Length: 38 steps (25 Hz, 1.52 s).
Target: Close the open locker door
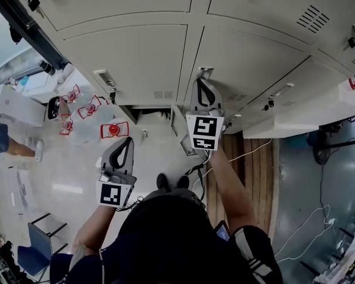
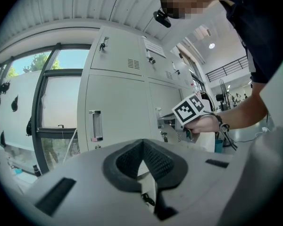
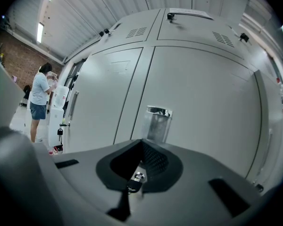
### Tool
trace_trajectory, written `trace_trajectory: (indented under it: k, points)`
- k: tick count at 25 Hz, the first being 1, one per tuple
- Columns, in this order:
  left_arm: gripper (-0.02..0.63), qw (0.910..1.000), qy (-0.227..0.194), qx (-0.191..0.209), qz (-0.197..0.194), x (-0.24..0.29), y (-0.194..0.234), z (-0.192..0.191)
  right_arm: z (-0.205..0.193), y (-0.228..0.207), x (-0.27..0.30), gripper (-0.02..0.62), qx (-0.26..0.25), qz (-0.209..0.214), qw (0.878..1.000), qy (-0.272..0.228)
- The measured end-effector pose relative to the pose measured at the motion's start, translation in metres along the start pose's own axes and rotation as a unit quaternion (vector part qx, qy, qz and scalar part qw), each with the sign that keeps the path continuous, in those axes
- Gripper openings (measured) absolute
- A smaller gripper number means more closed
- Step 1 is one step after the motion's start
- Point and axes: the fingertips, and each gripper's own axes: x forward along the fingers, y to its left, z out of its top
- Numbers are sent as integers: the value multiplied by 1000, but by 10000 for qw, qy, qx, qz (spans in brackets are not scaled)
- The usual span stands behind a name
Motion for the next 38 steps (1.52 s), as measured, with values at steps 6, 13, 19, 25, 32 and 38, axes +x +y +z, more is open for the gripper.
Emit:
trace_trajectory:
  k: [6, 13, 19, 25, 32, 38]
  points:
    - [3, 10000, 10, 6, 29, 0, 1, 0, 3, -2, -3, 2, 28, 17, 10000, -63]
    - [3, 10000, -6, 28, 69, 3, 1, 2, 0, -1, -7, 2, 146, 143, 9998, -73]
    - [3, 9999, -6, 88, 128, 5, 2, 2, 0, 1, -12, 2, 271, 239, 9993, -131]
    - [3, 9997, -6, 132, 200, 4, 3, 1, 1, 2, -22, 2, 349, 332, 9987, -190]
    - [3, 9994, -55, 196, 275, 6, 3, 2, 1, 5, -45, 2, 601, 589, 9960, -311]
    - [3, 9990, -127, 254, 359, 9, 3, 7, 2, 8, -77, 2, 861, 821, 9917, -487]
